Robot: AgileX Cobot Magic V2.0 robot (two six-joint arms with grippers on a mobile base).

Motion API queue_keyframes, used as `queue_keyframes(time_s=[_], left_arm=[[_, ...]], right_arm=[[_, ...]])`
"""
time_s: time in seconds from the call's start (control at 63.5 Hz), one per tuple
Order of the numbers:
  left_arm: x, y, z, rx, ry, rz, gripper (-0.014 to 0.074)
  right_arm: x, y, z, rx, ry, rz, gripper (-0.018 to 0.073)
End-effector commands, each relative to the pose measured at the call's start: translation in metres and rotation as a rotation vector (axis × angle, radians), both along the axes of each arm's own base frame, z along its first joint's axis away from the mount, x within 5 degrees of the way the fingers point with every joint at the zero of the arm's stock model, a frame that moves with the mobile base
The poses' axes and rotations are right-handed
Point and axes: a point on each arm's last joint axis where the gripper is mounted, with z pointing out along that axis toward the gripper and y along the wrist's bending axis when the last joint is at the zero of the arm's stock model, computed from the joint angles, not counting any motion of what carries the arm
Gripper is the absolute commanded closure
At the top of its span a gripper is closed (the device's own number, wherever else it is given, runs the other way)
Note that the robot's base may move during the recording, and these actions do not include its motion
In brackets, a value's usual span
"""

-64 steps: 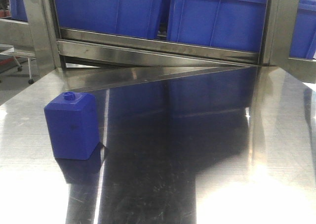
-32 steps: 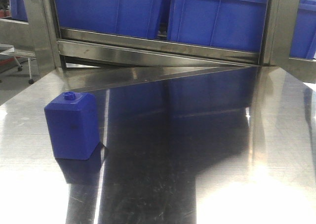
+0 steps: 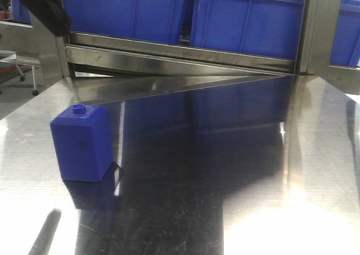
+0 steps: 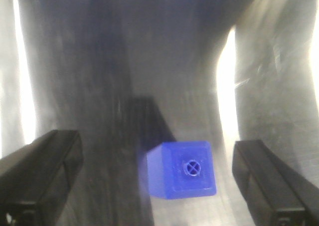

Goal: Pick and sort blue part to right shelf
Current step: 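Lower the left gripper onto the other blue bottle and close it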

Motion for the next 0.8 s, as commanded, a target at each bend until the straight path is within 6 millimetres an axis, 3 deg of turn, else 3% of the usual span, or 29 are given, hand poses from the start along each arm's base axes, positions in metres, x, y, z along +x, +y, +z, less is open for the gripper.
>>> queue_keyframes(time_s=[0.0, 0.142, 0.346, 0.787], left_arm=[[0.011, -0.012, 0.016, -0.032, 0.032, 0.038, -0.0086], [0.027, -0.032, 0.01, 0.049, 0.172, 0.025, -0.0086], [0.035, -0.056, 0.007, 0.148, 0.311, -0.024, -0.0086], [0.047, -0.072, -0.033, 0.2, 0.476, -0.025, -0.0086]], right_arm=[[-0.001, 0.0, 0.017, -0.022, -0.116, -0.007, 0.0134], [-0.001, 0.0, 0.017, -0.022, -0.116, -0.007, 0.0134], [-0.001, 0.0, 0.017, -0.022, -0.116, -0.007, 0.0134], [-0.001, 0.0, 0.017, -0.022, -0.116, -0.007, 0.0134]])
